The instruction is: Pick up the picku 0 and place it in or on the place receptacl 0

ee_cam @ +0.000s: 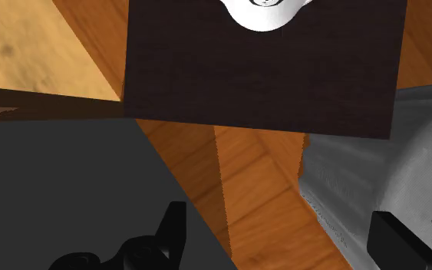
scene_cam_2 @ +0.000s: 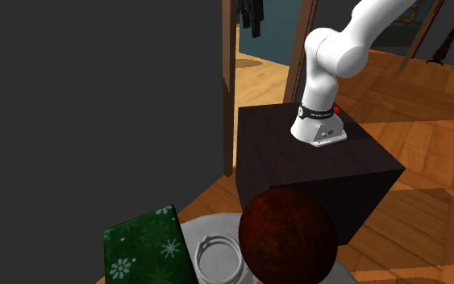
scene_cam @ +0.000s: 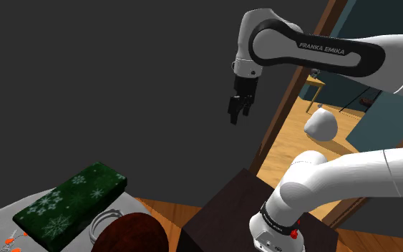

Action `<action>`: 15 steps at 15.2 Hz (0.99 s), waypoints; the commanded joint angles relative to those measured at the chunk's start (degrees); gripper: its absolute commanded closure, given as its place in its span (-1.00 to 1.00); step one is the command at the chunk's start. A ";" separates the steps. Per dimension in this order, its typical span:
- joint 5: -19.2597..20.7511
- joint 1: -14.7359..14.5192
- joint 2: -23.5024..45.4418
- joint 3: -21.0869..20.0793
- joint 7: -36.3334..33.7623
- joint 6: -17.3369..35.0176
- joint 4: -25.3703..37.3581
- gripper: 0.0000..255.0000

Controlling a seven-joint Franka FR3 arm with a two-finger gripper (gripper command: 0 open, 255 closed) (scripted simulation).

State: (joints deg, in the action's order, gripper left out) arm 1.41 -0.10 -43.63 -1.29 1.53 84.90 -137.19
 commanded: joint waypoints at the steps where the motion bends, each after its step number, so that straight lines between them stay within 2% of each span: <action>1: 0.00 0.00 0.00 0.00 0.00 0.00 0.00 -1.00; 8: -4.84 -2.71 5.53 -6.81 -7.43 10.40 -4.70 -1.00; 15: -8.05 -4.97 15.25 -13.70 -14.73 21.45 -5.67 -1.00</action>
State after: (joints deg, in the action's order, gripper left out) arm -6.29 -4.78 -29.85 -14.02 -12.08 104.98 -143.14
